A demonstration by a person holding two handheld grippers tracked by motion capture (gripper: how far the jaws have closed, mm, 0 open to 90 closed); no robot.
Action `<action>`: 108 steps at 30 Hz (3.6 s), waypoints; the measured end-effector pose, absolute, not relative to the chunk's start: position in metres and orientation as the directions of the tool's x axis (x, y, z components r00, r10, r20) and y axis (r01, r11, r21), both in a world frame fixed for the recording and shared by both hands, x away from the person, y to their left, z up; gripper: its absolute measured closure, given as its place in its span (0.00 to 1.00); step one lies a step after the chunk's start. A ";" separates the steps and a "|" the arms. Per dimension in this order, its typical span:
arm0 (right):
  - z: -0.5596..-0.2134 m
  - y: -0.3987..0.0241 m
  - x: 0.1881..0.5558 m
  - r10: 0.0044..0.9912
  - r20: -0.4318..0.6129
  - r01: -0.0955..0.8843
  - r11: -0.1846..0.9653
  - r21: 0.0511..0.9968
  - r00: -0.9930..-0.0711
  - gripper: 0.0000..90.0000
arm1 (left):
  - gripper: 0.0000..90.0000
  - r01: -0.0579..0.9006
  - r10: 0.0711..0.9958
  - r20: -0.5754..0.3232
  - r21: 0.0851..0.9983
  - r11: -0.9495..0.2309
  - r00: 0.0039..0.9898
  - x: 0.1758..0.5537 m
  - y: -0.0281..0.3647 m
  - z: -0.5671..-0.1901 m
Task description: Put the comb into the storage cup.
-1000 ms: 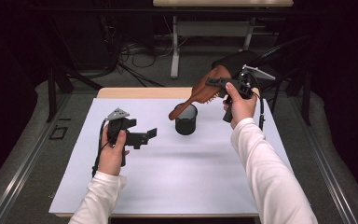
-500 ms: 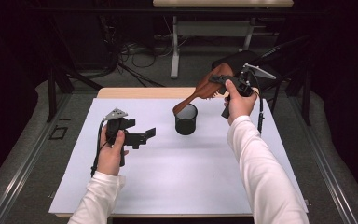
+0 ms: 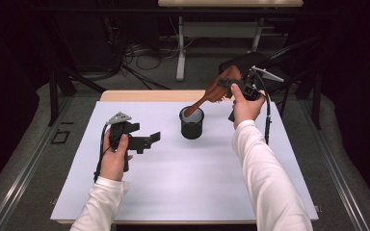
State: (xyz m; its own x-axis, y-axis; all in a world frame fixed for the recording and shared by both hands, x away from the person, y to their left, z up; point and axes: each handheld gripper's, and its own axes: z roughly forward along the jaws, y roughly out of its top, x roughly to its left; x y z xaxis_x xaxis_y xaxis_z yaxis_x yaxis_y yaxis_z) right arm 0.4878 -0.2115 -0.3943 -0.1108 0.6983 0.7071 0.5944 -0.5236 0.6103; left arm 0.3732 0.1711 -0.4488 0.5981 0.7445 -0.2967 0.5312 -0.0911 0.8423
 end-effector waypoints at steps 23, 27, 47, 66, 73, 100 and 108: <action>-0.417 -0.202 0.493 0.728 0.680 0.595 -0.507 0.623 -0.092 0.53 | 0.00 0.534 0.749 -0.299 0.841 -0.087 0.592 0.374 0.173 -0.450; -0.422 -0.199 0.494 0.734 0.673 0.601 -0.501 0.623 -0.086 0.53 | 0.00 0.535 0.749 -0.302 0.841 -0.083 0.590 0.374 0.173 -0.450; -0.441 -0.186 0.497 0.770 0.632 0.613 -0.458 0.643 -0.088 0.53 | 0.00 0.535 0.750 -0.305 0.841 -0.077 0.587 0.374 0.175 -0.450; -0.454 -0.181 0.499 0.787 0.612 0.631 -0.434 0.643 -0.082 0.53 | 0.00 0.538 0.751 -0.306 0.840 -0.076 0.585 0.375 0.176 -0.451; -0.455 -0.179 0.500 0.792 0.605 0.631 -0.429 0.647 -0.082 0.53 | 0.00 0.542 0.753 -0.307 0.837 -0.077 0.581 0.376 0.176 -0.452; -0.456 -0.175 0.498 0.822 0.548 0.623 -0.351 0.699 -0.152 0.51 | 0.00 0.544 0.754 -0.309 0.836 -0.076 0.580 0.376 0.176 -0.453; -0.456 -0.177 0.498 0.818 0.553 0.636 -0.345 0.690 -0.156 0.50 | 0.00 0.545 0.754 -0.309 0.835 -0.076 0.580 0.376 0.176 -0.453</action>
